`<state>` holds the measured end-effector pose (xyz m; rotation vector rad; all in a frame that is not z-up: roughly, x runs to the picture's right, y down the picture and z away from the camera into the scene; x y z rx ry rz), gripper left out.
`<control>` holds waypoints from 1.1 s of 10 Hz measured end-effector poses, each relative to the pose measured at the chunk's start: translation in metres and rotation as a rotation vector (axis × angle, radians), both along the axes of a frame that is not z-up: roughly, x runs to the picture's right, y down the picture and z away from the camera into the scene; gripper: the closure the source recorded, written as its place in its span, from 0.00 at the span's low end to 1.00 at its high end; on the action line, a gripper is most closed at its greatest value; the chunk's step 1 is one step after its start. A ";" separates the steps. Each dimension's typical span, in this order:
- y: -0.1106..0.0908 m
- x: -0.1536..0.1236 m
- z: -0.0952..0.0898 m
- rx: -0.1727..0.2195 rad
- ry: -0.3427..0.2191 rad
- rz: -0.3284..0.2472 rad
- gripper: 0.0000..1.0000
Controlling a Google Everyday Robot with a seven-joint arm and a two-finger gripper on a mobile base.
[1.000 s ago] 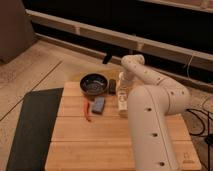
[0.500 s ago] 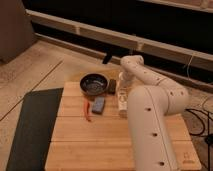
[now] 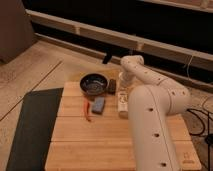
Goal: Stand the bottle upright
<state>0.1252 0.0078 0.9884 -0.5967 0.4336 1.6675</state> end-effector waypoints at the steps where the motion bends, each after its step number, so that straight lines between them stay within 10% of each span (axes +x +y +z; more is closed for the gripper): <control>1: -0.024 -0.004 -0.013 0.063 -0.017 0.028 1.00; 6: -0.083 -0.023 -0.078 0.269 -0.095 0.054 1.00; 11: -0.094 -0.048 -0.143 0.382 -0.137 -0.124 1.00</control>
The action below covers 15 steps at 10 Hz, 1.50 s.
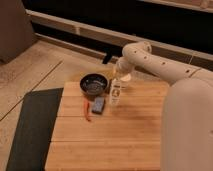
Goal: Stand the bottle upright
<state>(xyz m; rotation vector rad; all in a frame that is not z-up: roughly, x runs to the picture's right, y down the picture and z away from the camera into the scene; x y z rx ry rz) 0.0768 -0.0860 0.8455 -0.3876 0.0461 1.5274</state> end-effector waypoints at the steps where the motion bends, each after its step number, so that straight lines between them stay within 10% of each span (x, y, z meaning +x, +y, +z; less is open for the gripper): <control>1: -0.002 0.003 -0.008 0.021 0.029 -0.072 1.00; 5: -0.023 0.003 -0.034 0.119 0.089 -0.271 1.00; 10: -0.021 0.005 -0.030 0.124 0.092 -0.283 1.00; 15: -0.028 0.012 -0.008 0.213 0.056 -0.293 1.00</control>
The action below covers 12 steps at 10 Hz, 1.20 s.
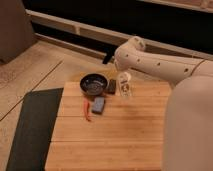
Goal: Stand the bottle upright
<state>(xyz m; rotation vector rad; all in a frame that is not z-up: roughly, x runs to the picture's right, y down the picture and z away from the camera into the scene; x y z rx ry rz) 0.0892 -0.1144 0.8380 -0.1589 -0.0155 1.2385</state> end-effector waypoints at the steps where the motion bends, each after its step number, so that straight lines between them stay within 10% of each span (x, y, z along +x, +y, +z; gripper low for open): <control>1: -0.002 -0.002 0.005 0.022 -0.024 -0.001 1.00; 8: 0.006 -0.039 0.022 0.099 -0.268 -0.114 1.00; 12: 0.004 -0.035 0.027 0.110 -0.315 -0.139 1.00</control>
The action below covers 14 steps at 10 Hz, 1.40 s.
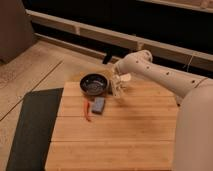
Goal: Stand the bottle upright
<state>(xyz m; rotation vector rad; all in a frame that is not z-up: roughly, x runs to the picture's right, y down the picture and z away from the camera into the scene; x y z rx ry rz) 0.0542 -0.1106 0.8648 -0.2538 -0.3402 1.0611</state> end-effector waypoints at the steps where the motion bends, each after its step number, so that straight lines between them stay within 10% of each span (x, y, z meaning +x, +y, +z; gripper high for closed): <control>1: -0.001 -0.001 0.000 0.002 -0.006 -0.005 1.00; 14: 0.012 -0.047 -0.028 0.034 -0.079 -0.021 1.00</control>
